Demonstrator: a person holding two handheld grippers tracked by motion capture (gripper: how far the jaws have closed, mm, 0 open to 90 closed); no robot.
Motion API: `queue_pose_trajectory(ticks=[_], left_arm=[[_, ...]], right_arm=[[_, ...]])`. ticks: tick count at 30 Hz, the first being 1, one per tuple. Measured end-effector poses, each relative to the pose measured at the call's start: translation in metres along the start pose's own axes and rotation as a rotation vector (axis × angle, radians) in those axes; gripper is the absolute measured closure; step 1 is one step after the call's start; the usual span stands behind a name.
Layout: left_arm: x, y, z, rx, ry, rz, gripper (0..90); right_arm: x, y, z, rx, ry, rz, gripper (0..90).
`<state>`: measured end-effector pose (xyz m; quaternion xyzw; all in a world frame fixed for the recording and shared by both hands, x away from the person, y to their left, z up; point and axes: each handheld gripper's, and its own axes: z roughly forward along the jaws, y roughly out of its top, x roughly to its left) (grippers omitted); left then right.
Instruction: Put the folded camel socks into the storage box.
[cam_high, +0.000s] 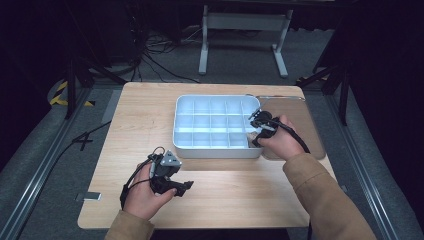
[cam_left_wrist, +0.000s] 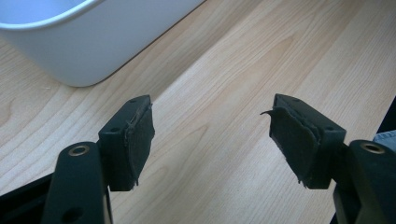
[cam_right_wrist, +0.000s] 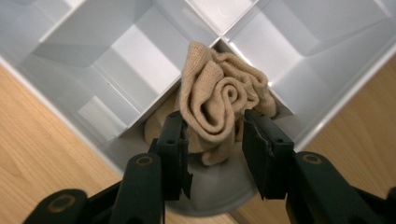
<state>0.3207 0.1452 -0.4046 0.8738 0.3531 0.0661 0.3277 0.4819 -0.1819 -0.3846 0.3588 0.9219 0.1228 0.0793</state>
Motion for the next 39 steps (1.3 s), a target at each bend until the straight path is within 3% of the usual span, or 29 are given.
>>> queue_pose_trajectory(ticks=[6,8,13,16,25,29,33,39], left_arm=[[-0.001,0.001,0.000,0.006,0.000,0.007,31.1],[-0.001,0.000,0.000,0.004,0.002,-0.007,31.1],[-0.002,0.001,-0.001,0.002,0.003,0.001,31.1],[-0.002,0.001,-0.002,0.005,-0.002,0.002,31.1],[-0.002,0.000,-0.002,0.008,0.004,0.006,31.0],[-0.003,0.000,-0.002,0.004,0.002,0.001,31.0],[-0.003,0.000,-0.001,0.001,-0.003,-0.001,30.9],[-0.003,0.001,-0.001,0.019,-0.001,0.006,30.8]], right_arm=[[0.004,-0.010,-0.026,-0.100,0.002,-0.001,60.5],[0.005,-0.015,-0.036,-0.146,0.012,-0.003,59.6],[0.008,-0.024,-0.048,-0.227,0.021,-0.013,57.8],[0.012,-0.035,-0.061,-0.310,0.067,-0.024,57.0],[0.024,-0.060,-0.083,-0.438,0.122,-0.085,56.2],[0.029,-0.068,-0.087,-0.466,0.142,-0.100,55.7],[0.037,-0.083,-0.081,-0.508,0.201,-0.119,54.7],[0.046,-0.106,-0.073,-0.545,0.238,-0.105,52.6]])
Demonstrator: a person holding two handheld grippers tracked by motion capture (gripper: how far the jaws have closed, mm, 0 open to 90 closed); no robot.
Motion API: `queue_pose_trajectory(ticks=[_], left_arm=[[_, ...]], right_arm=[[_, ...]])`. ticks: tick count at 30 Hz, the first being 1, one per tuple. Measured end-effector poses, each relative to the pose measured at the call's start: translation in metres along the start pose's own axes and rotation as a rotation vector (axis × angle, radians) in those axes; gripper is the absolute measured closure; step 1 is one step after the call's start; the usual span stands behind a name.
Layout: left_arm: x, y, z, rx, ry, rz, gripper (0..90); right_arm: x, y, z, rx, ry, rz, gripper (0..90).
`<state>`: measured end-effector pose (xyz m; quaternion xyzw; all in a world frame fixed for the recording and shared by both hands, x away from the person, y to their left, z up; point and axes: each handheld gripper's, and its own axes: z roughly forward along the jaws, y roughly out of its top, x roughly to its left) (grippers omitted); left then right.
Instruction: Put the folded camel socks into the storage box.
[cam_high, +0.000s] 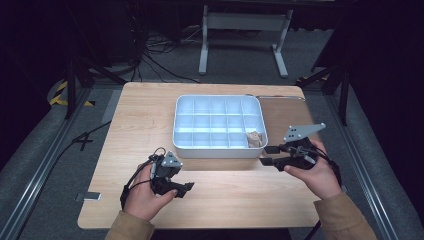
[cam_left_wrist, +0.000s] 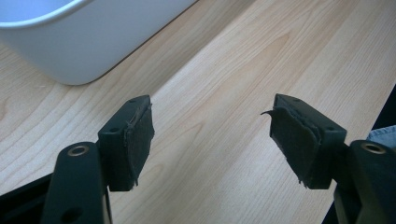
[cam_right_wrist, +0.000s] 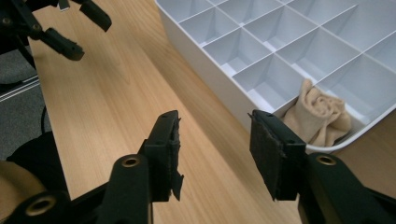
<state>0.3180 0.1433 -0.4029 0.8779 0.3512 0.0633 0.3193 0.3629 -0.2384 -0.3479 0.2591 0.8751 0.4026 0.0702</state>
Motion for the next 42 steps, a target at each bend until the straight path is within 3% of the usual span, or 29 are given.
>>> queue_pose_trajectory(ticks=[4,7,15,33,42], left_arm=[[0.000,0.000,0.001,0.000,0.000,-0.006,30.8],[-0.001,0.000,0.000,0.006,0.001,-0.006,30.8],[-0.002,0.001,0.002,0.005,-0.001,0.006,30.5],[-0.002,0.002,0.008,0.036,-0.014,0.019,29.3],[-0.004,0.002,0.010,0.064,-0.023,0.032,28.1]], right_arm=[[0.010,-0.010,0.003,-0.003,-0.007,-0.021,52.6],[0.015,-0.018,0.005,-0.031,-0.002,-0.010,52.5],[0.017,-0.030,0.017,0.008,0.006,-0.008,51.1],[0.021,-0.070,0.065,0.127,0.035,-0.009,49.8],[0.031,-0.078,0.077,0.121,0.029,-0.038,49.0]])
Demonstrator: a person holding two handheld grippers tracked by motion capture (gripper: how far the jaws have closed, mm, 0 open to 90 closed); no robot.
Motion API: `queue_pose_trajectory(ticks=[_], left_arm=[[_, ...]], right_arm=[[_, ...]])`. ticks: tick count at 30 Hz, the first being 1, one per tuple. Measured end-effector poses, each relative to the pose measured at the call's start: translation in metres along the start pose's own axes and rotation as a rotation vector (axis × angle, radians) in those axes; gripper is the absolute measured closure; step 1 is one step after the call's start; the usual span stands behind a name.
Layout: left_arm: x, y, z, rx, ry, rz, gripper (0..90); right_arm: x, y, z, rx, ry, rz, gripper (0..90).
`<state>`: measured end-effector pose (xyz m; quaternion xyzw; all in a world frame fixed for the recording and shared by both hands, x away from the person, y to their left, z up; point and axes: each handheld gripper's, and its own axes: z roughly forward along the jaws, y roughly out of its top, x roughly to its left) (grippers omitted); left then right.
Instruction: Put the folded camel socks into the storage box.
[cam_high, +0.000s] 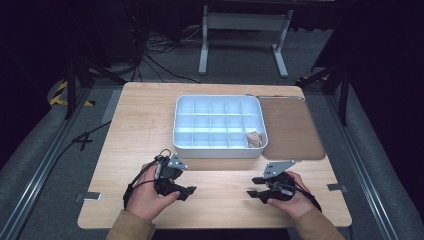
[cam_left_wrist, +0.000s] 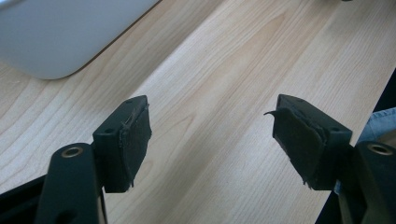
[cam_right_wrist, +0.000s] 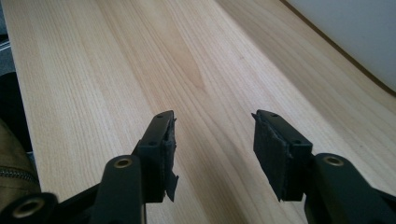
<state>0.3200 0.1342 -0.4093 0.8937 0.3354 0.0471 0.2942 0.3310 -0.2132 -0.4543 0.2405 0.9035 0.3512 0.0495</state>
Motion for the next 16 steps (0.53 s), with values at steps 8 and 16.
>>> queue_pose_trajectory(ticks=[8,16], left_arm=[[0.001,-0.001,0.004,0.023,-0.006,0.023,26.3],[0.003,-0.007,0.008,0.019,-0.008,0.052,20.8]], right_arm=[[0.008,-0.006,0.007,-0.025,-0.038,-0.040,46.1],[0.011,-0.010,0.013,-0.028,-0.045,-0.059,43.3]])
